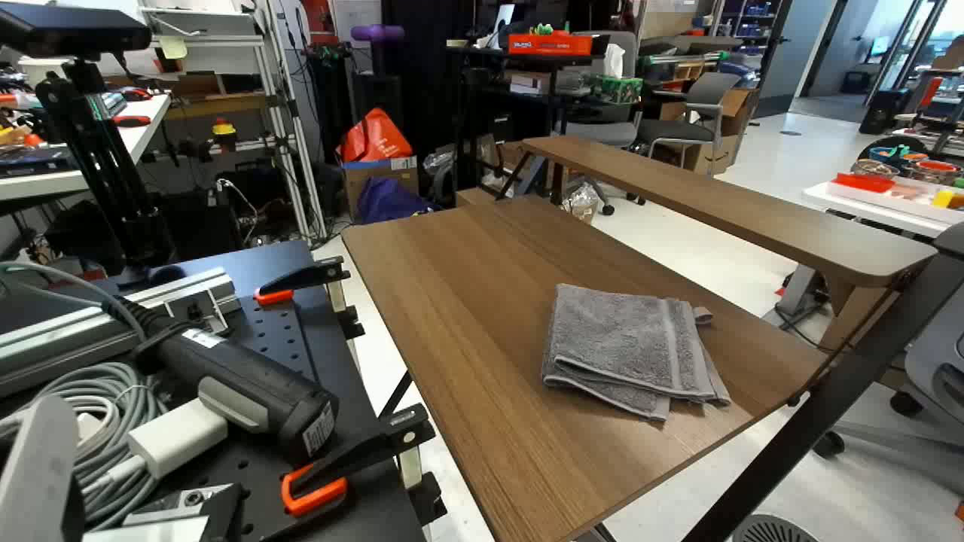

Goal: Slide the grey towel to the left

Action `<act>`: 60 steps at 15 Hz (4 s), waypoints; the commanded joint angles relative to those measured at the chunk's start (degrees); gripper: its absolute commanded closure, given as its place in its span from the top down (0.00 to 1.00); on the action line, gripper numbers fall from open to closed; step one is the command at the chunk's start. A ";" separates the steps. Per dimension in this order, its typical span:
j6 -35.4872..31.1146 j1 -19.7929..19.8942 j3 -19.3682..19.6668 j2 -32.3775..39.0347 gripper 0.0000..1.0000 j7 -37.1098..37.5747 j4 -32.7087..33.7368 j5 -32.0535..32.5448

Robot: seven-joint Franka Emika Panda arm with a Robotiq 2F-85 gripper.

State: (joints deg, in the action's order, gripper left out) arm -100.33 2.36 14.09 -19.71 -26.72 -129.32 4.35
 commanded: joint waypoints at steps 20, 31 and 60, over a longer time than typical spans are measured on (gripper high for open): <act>-45.05 2.40 -6.65 36.53 1.00 7.25 2.67 -7.23; -47.03 4.27 -10.47 57.99 1.00 13.78 18.30 -5.40; -31.27 -9.13 -18.24 76.03 1.00 16.80 43.95 1.38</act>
State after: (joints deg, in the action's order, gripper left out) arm -134.62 -6.66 -3.35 54.11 -9.46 -88.65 5.24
